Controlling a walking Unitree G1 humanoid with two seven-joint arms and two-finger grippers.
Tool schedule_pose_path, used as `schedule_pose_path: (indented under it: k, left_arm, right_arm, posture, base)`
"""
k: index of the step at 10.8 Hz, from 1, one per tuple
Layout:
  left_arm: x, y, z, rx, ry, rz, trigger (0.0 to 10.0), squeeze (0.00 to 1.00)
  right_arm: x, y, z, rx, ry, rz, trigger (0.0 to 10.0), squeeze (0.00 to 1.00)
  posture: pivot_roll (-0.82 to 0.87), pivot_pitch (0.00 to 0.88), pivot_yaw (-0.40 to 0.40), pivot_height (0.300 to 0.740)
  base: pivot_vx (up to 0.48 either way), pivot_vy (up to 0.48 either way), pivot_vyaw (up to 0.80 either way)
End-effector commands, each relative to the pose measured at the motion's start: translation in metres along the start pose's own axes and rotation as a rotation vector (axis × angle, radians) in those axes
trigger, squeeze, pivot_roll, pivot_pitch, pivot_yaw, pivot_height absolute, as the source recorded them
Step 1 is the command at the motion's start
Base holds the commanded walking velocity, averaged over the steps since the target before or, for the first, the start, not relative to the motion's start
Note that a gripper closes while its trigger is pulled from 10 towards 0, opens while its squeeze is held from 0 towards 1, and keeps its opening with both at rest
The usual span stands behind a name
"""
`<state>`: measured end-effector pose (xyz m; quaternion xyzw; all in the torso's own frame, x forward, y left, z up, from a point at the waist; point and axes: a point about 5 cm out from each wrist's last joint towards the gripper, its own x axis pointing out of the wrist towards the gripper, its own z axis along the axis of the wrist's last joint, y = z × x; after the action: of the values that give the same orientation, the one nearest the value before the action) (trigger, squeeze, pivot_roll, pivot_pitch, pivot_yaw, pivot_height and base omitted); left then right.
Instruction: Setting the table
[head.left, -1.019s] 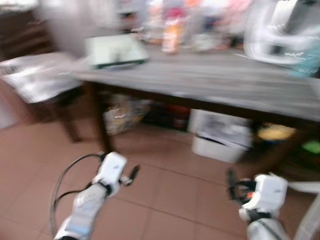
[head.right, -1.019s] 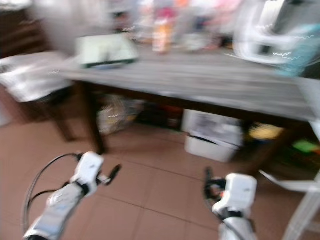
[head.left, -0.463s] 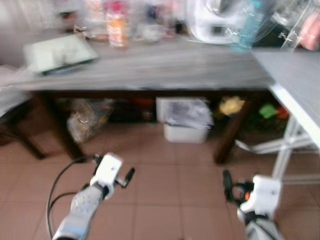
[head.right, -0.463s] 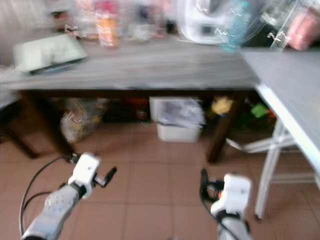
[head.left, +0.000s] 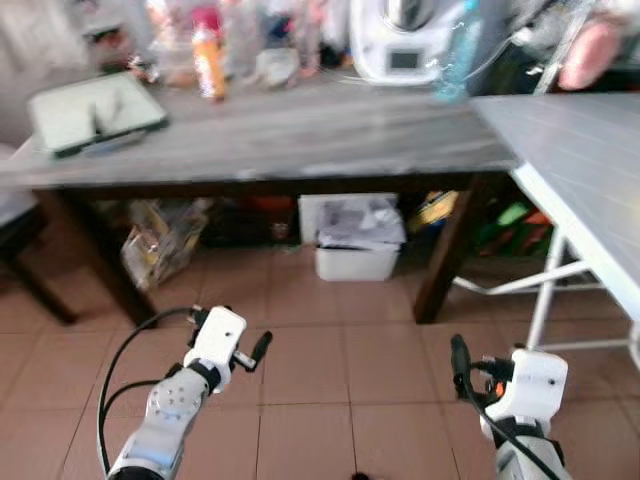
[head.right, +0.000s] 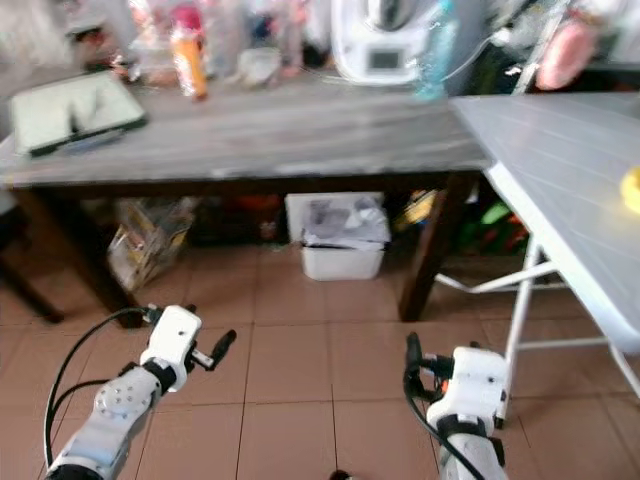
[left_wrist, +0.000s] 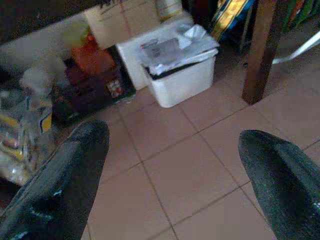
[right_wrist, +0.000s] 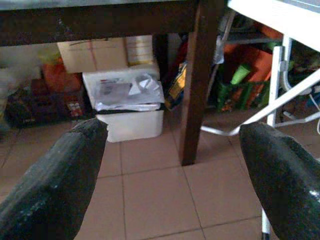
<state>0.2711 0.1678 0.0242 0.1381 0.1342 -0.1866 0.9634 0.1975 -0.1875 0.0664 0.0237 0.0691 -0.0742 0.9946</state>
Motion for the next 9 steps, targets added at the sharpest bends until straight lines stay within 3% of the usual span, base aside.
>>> schedule_pose_path:
  k: [1,9]
  left_arm:
    - [-0.0001,0.0030,-0.0004,0.018,0.005,0.008,10.0,0.00]
    - [0.0041,0.0071,-0.0082,-0.015,0.038,-0.015,10.0,0.00]
  right_arm:
    - [-0.0007,0.0016,-0.0002,0.000,-0.001,0.006,10.0,0.00]
    - [-0.0011,0.0033,-0.0006,0.001,-0.004,0.002,10.0,0.00]
  posture:
    - [0.09,0.088,0.016,0.740]
    - [0.08,0.089,0.026,0.740]
  base:
    - [0.000,0.000,0.00]
    - [0.000,0.000,0.00]
